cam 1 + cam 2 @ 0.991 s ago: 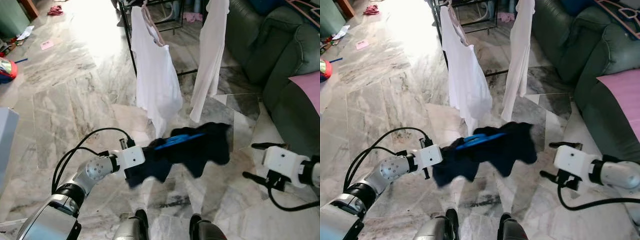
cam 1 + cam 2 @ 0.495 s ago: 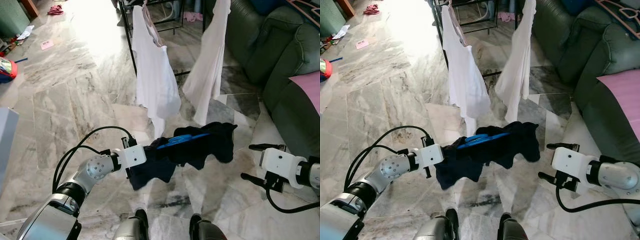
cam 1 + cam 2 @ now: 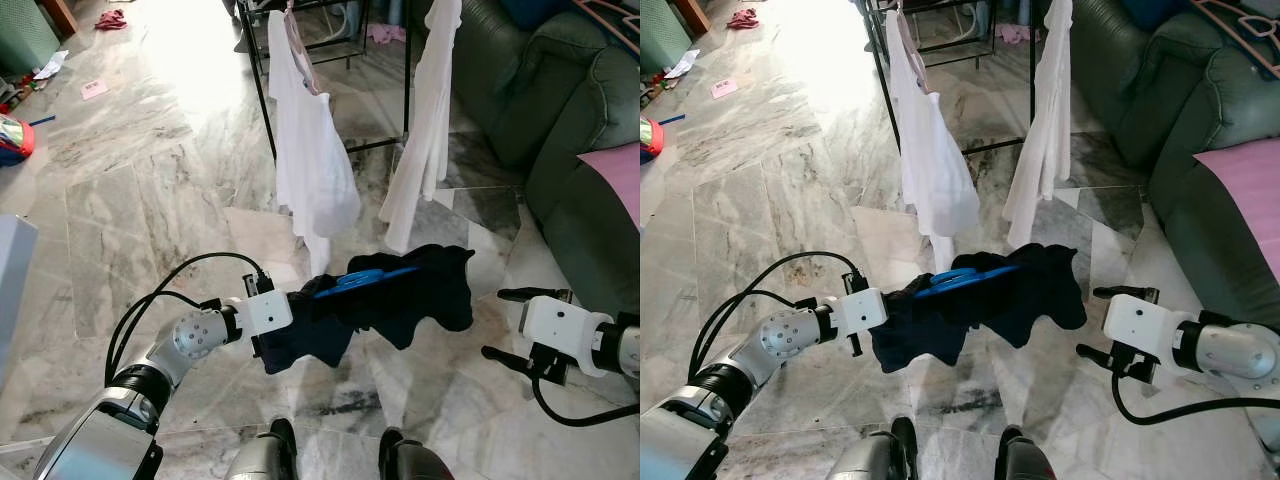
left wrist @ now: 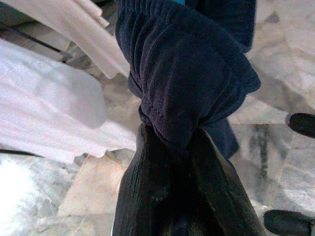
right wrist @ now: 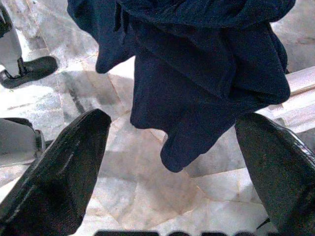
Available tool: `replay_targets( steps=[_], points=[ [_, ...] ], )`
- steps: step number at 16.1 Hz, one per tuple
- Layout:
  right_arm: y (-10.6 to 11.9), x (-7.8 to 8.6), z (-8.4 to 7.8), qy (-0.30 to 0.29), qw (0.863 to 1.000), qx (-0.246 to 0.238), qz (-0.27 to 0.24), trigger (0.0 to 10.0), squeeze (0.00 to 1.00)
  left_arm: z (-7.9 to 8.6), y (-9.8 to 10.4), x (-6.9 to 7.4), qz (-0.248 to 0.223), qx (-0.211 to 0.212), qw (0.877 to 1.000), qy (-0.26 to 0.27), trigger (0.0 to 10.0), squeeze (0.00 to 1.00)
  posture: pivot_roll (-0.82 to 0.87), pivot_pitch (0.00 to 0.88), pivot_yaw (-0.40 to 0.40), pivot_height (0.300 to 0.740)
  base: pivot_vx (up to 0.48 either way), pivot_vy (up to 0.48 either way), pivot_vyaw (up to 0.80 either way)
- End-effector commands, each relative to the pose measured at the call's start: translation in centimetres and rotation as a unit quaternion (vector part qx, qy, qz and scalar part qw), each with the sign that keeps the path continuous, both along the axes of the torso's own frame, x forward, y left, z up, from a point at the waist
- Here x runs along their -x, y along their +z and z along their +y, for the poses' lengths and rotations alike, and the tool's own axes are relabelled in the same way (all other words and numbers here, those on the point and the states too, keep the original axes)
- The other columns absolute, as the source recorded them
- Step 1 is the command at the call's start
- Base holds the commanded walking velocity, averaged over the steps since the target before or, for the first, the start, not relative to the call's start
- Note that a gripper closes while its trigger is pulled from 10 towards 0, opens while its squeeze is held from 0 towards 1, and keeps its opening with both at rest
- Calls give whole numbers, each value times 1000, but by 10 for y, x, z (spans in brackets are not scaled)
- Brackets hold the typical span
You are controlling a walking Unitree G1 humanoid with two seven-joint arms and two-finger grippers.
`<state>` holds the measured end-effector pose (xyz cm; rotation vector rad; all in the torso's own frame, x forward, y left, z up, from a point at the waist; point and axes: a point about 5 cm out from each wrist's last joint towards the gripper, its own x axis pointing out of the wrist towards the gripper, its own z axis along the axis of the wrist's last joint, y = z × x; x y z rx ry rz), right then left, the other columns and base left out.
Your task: Hang hanger
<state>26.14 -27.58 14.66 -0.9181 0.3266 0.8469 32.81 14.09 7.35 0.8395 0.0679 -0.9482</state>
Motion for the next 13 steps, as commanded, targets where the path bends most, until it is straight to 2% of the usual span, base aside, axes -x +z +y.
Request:
replay_targets(
  steps=[1,13],
  points=[
    [-5,2,2,10,1000,3,8,10000,1000,0,6,-1,-11,16,1000,-5,0,0,-21,274,83,740,0,0,0],
    [-5,2,2,10,1000,3,8,10000,1000,0,6,-1,-11,16,1000,-5,0,0,-21,274,83,740,0,0,0]
  ],
)
